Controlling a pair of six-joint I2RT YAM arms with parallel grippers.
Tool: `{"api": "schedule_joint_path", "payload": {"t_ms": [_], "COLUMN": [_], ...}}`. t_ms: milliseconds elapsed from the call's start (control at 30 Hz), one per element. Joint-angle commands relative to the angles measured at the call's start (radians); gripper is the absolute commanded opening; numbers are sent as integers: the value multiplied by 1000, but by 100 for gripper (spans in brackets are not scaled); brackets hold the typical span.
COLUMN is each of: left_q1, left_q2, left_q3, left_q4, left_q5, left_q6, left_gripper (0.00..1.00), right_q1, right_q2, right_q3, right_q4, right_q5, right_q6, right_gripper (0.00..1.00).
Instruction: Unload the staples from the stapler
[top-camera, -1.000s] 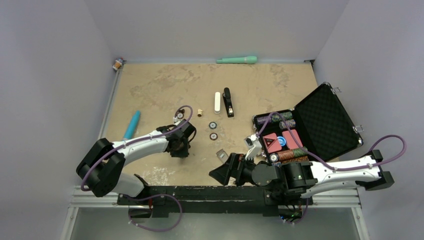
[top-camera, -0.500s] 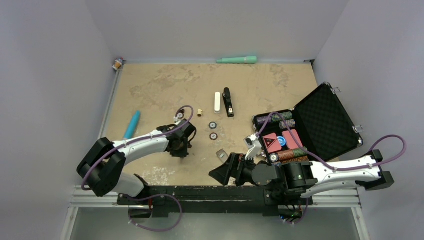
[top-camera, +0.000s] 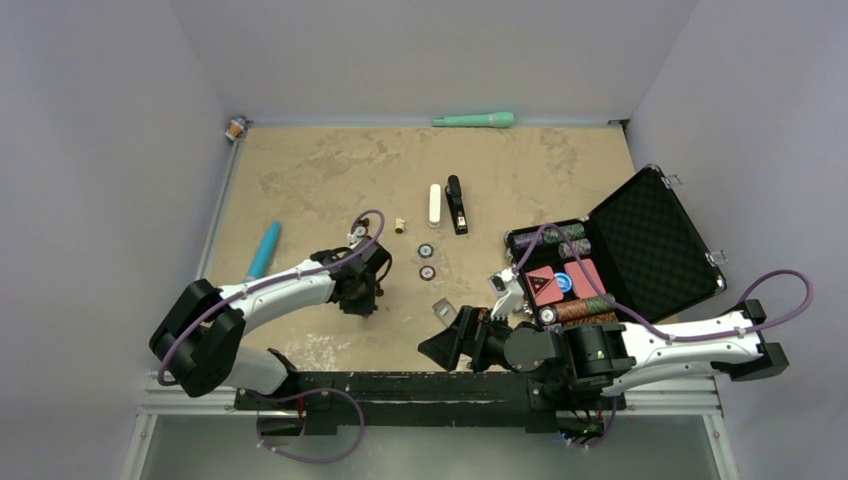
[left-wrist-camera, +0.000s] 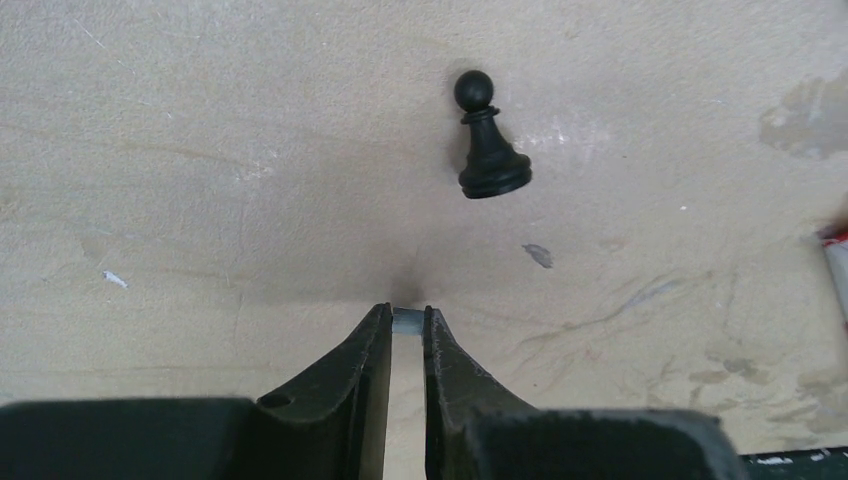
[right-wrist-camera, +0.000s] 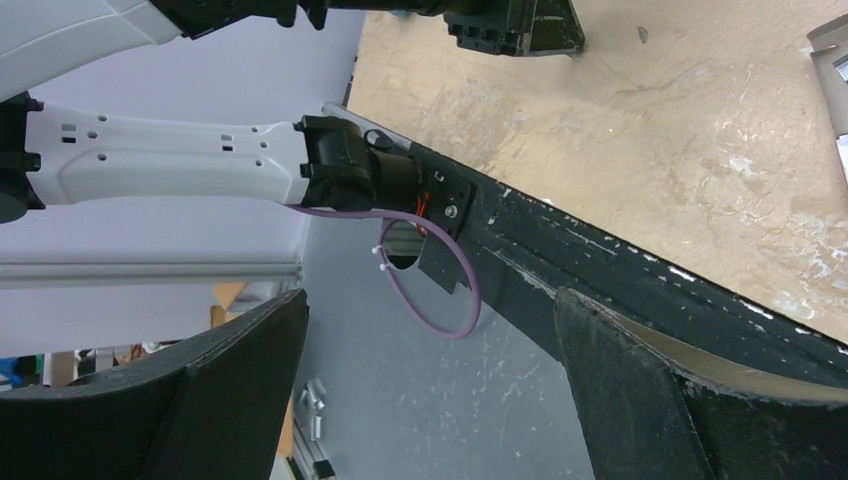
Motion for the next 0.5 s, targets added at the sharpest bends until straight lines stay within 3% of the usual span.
{"api": "schedule_joint_path", "payload": {"t_ms": [0,267,467], "left_q1": [-5,-26,-104], "left_q2": [-57,-89,-64], "left_q3": [64,95,162], "left_q4": [-28,-21,-5], "left_q5": [52,126,152], "left_q6": [24,14,15], "left_gripper": [17,17,17], "right_q1": [4,3,3], "right_q2": [-17,-54,-93], "right_q3": [41,51,50], "right_q4": [2,-31,-40], "right_q5": [11,47,74], "right_q6": [-4,1,0], "right_gripper": [98,98,98]}}
